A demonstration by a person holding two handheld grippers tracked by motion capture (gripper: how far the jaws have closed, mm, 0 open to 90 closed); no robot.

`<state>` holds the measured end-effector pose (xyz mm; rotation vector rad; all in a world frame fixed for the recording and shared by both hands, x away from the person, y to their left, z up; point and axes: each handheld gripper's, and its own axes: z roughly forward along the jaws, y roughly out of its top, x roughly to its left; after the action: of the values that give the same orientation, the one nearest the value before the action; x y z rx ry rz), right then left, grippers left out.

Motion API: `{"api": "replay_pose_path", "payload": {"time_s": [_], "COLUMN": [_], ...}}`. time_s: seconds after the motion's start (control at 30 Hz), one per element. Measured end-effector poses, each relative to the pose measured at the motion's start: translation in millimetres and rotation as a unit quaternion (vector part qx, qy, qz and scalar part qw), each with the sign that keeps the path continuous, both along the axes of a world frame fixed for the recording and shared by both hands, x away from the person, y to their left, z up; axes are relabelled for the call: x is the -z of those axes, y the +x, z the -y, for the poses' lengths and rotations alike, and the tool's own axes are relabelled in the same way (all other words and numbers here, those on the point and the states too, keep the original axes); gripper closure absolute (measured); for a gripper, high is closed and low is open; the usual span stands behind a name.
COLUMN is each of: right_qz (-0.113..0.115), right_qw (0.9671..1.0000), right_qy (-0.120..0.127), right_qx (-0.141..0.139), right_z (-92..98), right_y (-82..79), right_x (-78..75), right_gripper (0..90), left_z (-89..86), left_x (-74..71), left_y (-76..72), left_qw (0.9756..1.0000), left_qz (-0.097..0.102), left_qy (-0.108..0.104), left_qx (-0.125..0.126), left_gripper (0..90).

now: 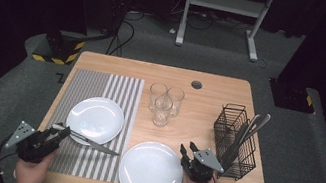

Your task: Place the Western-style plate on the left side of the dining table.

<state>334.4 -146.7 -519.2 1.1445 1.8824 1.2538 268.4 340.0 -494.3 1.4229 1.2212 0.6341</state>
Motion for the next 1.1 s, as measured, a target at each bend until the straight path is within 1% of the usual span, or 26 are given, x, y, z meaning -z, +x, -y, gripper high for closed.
{"api": "replay_pose_path", "payload": {"time_s": [0.17, 0.37, 0.57, 0.77, 1.1], "right_qz": [0.000, -0.001, -0.001, 0.000, 0.000], "right_qw": [1.0000, 1.0000, 1.0000, 1.0000, 1.0000], "right_qy": [0.001, 0.002, 0.001, 0.005, 0.006], "right_qx": [-0.001, -0.001, -0.001, -0.001, -0.001], "right_z": [-0.1, 0.3, 0.4, 1.5, 2.6], "right_y": [-0.3, -0.8, -0.7, -1.0, -1.2], "right_x": [0.0, -0.5, -0.3, -1.1, -1.5], "right_gripper": [61.3, 61.3, 61.3, 61.1, 61.1], "left_z": [-1.5, -1.5, -1.6, -1.8, -2.8], "left_x": [3.0, 4.3, 5.3, 6.5, 9.9], "left_y": [-0.7, -2.1, -2.1, -2.5, -2.9], "left_qw": [1.0000, 1.0000, 1.0000, 0.9999, 0.9999], "left_qz": [-0.003, 0.001, 0.001, 0.000, 0.002], "left_qy": [0.000, 0.001, 0.005, 0.014, 0.016], "left_qx": [-0.001, -0.001, -0.001, -0.002, -0.003], "left_gripper": [58.4, 57.9, 57.0, 55.2, 53.7]}}
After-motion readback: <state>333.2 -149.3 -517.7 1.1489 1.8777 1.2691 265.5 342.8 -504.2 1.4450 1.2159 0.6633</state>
